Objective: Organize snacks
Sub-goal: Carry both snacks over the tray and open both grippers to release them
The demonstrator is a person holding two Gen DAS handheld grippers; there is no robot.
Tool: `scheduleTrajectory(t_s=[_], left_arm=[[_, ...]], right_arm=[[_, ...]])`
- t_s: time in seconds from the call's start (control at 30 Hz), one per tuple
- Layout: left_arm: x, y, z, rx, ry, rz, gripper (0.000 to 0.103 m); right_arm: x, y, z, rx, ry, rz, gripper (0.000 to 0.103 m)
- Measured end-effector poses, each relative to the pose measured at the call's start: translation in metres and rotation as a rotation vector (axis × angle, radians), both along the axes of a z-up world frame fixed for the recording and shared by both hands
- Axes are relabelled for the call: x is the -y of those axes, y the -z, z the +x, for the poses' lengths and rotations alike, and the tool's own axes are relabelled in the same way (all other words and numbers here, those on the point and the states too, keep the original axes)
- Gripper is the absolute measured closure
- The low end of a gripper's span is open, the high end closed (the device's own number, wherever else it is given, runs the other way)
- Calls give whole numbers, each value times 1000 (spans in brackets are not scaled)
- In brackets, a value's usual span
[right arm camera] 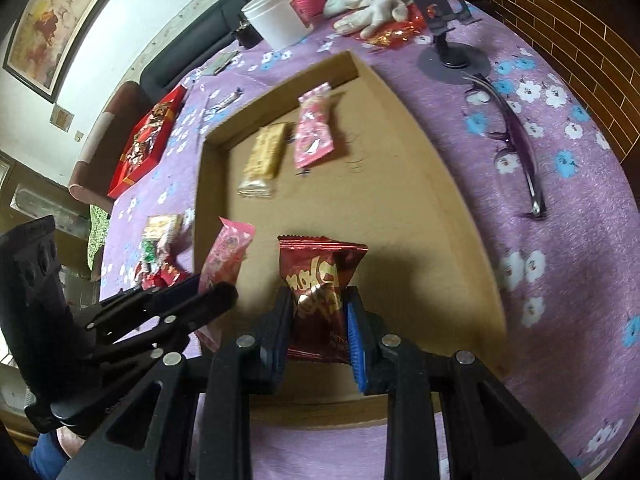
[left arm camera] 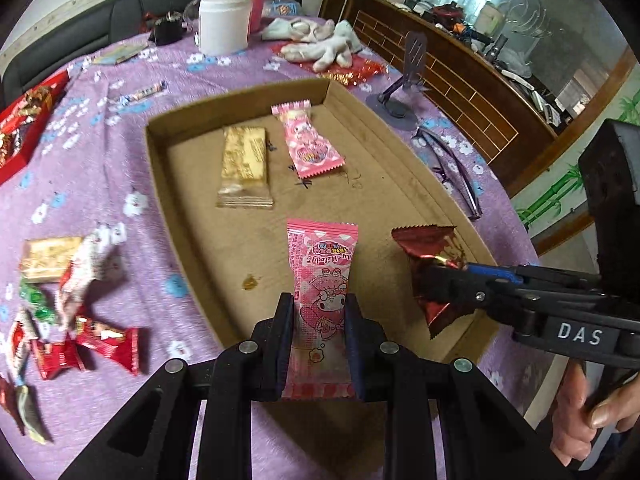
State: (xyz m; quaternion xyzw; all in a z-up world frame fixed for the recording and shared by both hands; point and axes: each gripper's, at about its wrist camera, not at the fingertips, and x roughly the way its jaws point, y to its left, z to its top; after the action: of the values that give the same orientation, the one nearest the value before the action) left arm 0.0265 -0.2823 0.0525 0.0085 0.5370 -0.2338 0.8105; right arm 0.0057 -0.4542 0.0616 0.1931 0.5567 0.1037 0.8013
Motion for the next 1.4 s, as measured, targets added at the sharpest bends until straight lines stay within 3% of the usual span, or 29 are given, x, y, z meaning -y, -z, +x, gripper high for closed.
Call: scheduleTrajectory(t_s=[0.3, 0.67, 0.9, 1.17, 1.4], left_arm=[[15, 20, 22, -35, -35, 29, 79], [22, 24, 41, -23, -48, 58, 79], [22, 24, 48, -20, -50, 52, 79], [21, 22, 46, -25, -43, 42, 76], [19, 13, 40, -12, -31, 37, 76]], right_arm=[[3, 10, 42, -3, -40, -83, 78], [-3, 24, 81, -18, -52, -120, 78], [-4, 26, 87, -9, -60, -127, 77], [0, 16, 79, 6, -50, -116, 59], [7, 3, 69, 22, -26, -106, 58]])
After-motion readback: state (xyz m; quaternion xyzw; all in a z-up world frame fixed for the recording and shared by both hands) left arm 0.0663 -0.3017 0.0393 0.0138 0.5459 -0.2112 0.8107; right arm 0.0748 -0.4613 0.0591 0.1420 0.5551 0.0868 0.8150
